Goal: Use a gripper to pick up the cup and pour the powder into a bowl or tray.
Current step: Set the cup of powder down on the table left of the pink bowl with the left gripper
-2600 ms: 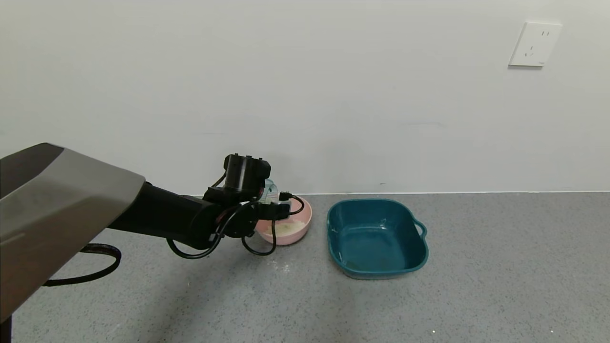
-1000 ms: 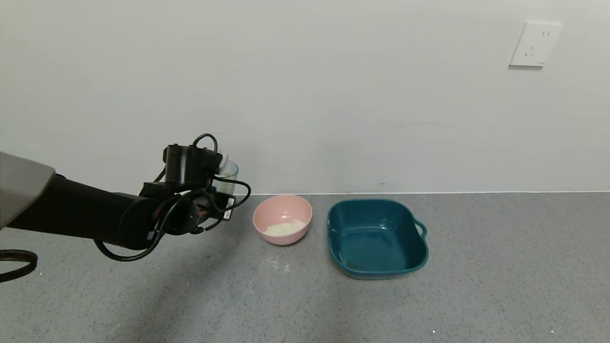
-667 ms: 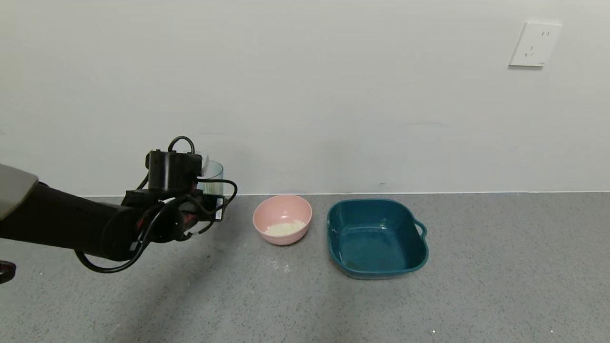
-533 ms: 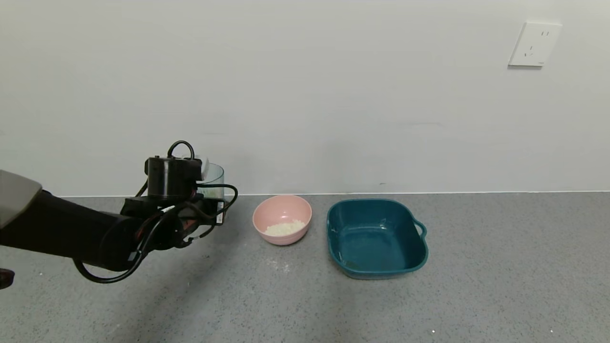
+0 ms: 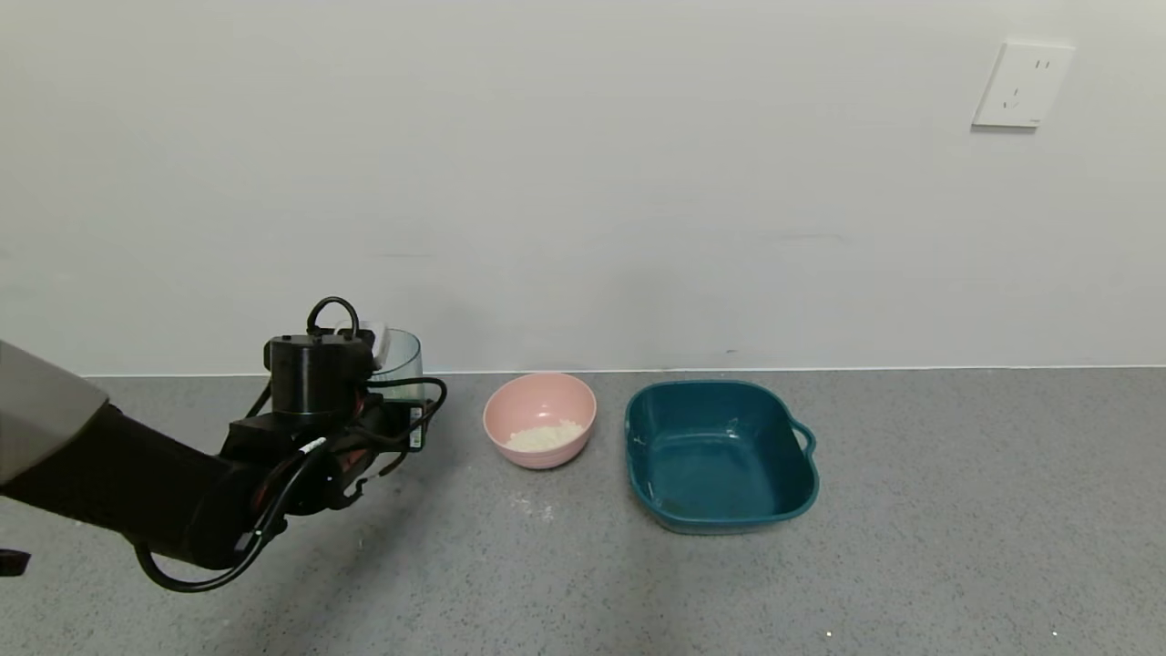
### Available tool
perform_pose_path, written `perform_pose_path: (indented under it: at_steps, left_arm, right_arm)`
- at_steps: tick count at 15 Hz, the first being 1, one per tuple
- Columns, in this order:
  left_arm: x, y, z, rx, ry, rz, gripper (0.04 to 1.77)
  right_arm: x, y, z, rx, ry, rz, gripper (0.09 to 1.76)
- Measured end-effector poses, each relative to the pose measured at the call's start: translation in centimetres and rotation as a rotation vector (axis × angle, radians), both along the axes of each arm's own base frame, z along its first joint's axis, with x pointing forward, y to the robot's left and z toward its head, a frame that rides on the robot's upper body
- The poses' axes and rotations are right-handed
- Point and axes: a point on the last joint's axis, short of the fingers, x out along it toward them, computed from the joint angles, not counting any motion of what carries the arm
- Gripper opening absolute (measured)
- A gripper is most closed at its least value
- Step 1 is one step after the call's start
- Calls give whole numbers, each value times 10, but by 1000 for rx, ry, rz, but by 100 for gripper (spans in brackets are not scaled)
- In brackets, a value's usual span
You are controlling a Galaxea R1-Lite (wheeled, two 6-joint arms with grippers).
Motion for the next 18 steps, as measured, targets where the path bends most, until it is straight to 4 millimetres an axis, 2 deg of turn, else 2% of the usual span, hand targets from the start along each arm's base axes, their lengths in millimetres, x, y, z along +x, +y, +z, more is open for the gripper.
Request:
perform_pose_path:
  at_steps: [4,18]
  left_arm:
    - [2,0,-12,-5,-30,1,126]
    - [16,10,-45,-14,56,-22,126]
  right_arm:
    - [0,0,0,0,0,0,171]
    - [0,0,0,0,0,0,171]
